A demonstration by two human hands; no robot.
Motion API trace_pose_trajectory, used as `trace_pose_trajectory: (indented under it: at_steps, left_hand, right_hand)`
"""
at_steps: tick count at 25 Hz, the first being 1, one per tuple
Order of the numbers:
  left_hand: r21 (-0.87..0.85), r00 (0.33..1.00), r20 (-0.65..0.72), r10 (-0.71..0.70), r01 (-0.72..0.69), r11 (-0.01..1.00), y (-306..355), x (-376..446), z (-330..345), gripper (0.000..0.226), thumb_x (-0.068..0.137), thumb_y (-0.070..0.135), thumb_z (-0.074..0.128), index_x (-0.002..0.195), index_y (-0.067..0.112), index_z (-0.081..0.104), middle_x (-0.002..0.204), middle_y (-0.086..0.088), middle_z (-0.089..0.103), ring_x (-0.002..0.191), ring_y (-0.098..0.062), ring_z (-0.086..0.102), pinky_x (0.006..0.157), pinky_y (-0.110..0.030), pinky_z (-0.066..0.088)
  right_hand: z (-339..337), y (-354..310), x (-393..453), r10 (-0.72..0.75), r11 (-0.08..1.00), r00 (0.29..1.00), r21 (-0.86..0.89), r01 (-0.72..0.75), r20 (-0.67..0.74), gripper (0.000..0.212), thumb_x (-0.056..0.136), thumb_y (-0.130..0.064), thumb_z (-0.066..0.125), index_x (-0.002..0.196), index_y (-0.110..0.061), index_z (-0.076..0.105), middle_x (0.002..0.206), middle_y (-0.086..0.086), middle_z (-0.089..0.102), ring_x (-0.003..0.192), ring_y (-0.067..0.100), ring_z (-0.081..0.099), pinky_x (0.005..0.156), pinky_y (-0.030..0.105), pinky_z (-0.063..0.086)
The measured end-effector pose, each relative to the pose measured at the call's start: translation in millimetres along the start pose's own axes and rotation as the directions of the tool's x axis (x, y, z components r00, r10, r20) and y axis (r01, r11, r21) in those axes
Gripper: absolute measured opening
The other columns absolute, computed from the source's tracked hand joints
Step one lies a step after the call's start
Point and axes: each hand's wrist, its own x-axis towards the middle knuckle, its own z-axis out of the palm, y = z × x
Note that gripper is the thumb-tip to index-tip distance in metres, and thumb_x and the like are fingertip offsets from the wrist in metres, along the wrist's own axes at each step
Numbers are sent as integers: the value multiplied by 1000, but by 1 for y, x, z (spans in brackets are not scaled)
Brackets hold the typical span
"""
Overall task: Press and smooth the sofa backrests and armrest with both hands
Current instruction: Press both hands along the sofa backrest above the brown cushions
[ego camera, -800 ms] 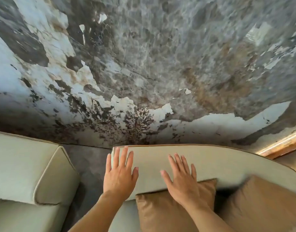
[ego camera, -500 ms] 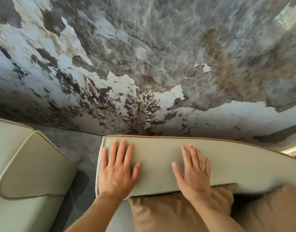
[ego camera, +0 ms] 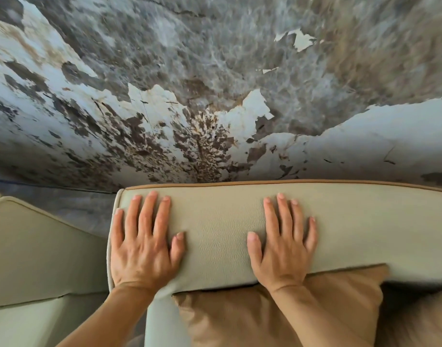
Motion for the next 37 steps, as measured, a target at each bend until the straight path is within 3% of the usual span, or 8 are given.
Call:
trace_pose_trajectory:
  at_steps: [20, 37]
  left_hand:
    - [-16, 996, -36, 82, -82, 996, 6, 116, 50, 65, 92, 53, 28, 141, 12, 42, 144, -15, 46, 136, -36, 37, 113, -55, 24]
    - [-53, 993, -22, 120, -121, 991, 20, 186, 71, 66, 90, 52, 30, 140, 12, 44, 144, -13, 48, 136, -35, 38, 112, -55, 26]
  right_hand:
    - [42, 6, 93, 90, 995, 984, -26, -95, -152, 65, 94, -55, 19, 144, -19, 39, 150, 9, 41, 139, 32, 33, 113, 59, 16]
    - [67, 17, 151, 138, 988, 966, -39, -150, -218, 64, 90, -53, 29, 143, -19, 40, 151, 8, 40, 140, 30, 30, 114, 56, 12]
